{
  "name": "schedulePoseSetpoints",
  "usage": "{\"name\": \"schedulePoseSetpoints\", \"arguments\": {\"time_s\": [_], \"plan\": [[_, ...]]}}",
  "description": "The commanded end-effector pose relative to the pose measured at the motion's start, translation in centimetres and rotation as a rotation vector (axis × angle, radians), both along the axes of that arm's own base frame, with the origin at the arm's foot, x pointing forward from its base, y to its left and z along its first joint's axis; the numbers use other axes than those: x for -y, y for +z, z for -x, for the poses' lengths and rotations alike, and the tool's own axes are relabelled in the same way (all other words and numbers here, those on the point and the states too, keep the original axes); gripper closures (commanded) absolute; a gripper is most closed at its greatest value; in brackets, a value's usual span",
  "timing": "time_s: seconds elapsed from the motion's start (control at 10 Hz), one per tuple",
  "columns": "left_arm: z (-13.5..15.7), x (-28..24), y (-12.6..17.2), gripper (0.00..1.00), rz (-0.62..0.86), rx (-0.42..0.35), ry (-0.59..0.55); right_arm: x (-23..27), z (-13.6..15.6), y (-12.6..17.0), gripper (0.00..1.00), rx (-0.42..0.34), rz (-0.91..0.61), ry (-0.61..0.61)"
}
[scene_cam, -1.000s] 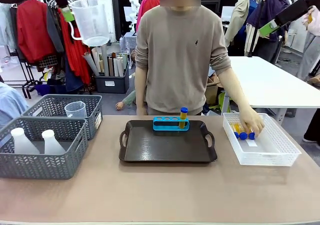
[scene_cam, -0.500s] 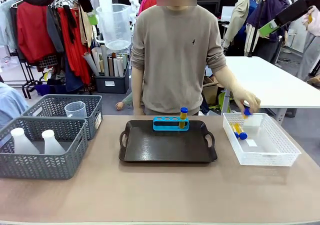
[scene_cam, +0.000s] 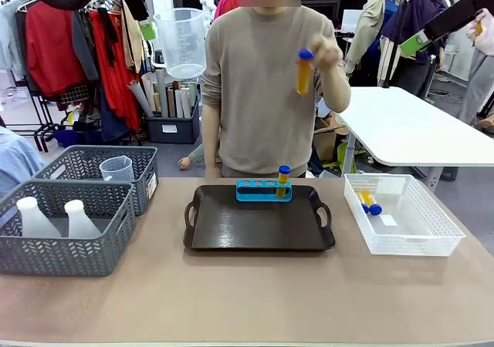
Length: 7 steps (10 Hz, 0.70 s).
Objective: Prepare the laboratory tools.
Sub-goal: Pick up one Large Measuring Cup and place it on the Handle tray.
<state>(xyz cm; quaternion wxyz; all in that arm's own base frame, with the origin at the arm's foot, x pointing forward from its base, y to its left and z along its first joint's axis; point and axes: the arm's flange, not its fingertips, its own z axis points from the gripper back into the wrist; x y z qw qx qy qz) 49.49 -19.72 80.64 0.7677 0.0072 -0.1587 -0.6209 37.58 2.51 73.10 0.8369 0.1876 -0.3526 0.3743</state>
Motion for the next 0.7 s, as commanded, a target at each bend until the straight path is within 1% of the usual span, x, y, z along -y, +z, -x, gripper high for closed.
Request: {"name": "schedulePoseSetpoints", "arguments": {"time_s": [0.0, 0.3, 0.4, 0.5, 0.6], "plan": [[0.31, -0.16, 0.13, 1.0, 0.001, 0.007, 0.007, -0.01, 0.1, 0.07, 0.0, 0.001, 0.0, 0.007], [0.31, -0.16, 0.13, 1.0, 0.001, 0.007, 0.007, -0.01, 0.1, 0.07, 0.0, 0.001, 0.0, 0.007], [0.0, 0.0, 0.0, 1.0, 0.0, 0.0, 0.0, -0.01, 0.1, 0.07, 0.0, 0.001, 0.0, 0.007], [0.73, 0.0, 0.4, 1.0, -0.022, -0.034, -0.009, -0.01, 0.1, 0.07, 0.0, 0.001, 0.0, 0.007], [0.65, 0.04, 0.25, 1.0, -0.034, -0.033, 0.001, -0.01, 0.1, 0.07, 0.0, 0.001, 0.0, 0.007]]}}
